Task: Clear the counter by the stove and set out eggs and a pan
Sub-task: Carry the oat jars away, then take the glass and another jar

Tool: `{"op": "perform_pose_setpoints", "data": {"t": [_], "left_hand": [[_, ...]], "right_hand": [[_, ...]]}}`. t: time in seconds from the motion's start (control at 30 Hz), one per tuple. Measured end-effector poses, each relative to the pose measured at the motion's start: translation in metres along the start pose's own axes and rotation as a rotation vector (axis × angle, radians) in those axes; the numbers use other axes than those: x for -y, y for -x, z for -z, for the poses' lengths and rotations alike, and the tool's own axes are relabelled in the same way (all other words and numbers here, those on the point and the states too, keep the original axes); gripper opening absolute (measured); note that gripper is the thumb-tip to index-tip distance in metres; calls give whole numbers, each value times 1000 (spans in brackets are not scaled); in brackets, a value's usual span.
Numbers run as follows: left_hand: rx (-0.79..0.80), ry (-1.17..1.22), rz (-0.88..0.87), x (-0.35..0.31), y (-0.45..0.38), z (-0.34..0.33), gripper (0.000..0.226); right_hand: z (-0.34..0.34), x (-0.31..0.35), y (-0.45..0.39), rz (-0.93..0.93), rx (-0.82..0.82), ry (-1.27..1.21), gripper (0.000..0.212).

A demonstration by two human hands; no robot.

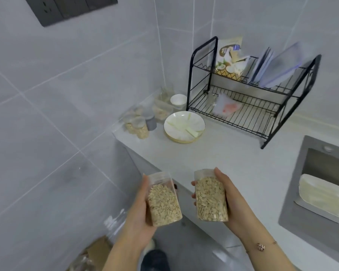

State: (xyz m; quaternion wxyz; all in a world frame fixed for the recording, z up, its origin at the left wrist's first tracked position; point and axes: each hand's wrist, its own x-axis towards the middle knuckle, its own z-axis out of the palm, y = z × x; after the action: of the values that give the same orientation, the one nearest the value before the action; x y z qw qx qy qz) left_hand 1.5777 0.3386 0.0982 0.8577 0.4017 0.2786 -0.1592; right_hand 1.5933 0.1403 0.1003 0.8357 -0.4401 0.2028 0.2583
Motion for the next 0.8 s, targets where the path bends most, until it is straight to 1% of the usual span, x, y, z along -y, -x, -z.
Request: {"op": "perform_pose_setpoints", "data": {"t": [0.1, 0.2, 0.27, 0.3, 0.33, 0.4, 0.43, 0.57, 0.7, 0.8], "left_hand": [[36, -62, 2, -36, -43, 21, 59], [71, -138, -22, -78, -83, 47, 56], [83, -192, -21, -108, -107, 63, 65], [91, -214, -28, -123, -116, 67, 69], [103, -245, -43, -136, -125, 71, 67], [128, -313, -104, -163, -148, 82, 57], [124, -343, -134, -173, -157, 85, 56], [94, -518, -262, -197, -198, 103, 69], [60, -627, -380, -209, -238, 110, 49], [16, -712, -450, -213, -267, 117, 50]], "right_hand": [[-25, -2, -37, 39, -43, -17, 68], [-52, -8, -74, 97, -135, 13, 68], [-76, -11, -97, 107, -179, 46, 69], [-87, -12, -107, 115, -203, 73, 67], [-98, -13, -116, 132, -231, 110, 64], [-125, -11, -140, 206, -294, 195, 58], [-135, -10, -150, 248, -318, 228, 58], [-162, -8, -188, 343, -415, 442, 50], [-168, -10, -234, 387, -428, 699, 57], [-169, -9, -265, 383, -364, 773, 60]]}}
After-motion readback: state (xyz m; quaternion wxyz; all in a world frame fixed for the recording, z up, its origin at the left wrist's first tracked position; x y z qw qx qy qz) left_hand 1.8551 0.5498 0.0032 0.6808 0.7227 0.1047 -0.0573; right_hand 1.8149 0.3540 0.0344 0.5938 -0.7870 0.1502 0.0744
